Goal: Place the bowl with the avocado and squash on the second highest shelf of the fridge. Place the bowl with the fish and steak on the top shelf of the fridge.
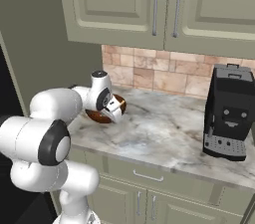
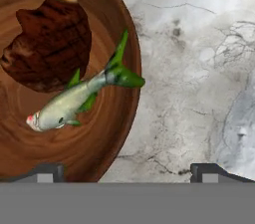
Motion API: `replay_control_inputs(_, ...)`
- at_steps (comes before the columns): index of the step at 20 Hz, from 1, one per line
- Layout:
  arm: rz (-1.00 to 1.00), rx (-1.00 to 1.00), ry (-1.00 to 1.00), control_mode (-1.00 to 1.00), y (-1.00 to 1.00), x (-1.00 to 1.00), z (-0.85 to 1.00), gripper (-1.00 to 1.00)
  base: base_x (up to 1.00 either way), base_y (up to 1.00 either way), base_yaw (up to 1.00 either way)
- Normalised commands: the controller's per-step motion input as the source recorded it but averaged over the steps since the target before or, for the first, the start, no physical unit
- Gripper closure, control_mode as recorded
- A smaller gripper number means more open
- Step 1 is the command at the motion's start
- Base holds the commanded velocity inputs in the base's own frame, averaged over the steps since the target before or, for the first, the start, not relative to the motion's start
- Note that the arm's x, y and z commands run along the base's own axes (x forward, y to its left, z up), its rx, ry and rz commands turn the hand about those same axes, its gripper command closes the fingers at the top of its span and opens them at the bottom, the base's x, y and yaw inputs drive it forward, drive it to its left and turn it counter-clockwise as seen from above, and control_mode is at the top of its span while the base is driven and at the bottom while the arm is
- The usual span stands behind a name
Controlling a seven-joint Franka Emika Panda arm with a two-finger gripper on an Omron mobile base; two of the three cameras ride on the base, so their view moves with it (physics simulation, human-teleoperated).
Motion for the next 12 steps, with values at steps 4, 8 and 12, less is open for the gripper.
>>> replay_control_inputs(4,0.00,0.00,0.00,-1.00,0.21,0.36,-0.39,-1.00,0.00,0.00,0.00)
replay_control_inputs(8,0.00,0.00,0.00,-1.00,0.00,0.10,-0.42,-1.00,0.00,0.00,0.00)
replay_control_inputs(12,0.00,0.00,0.00,-1.00,-0.12,-0.03,-0.06,-1.00,0.00,0.00,0.00)
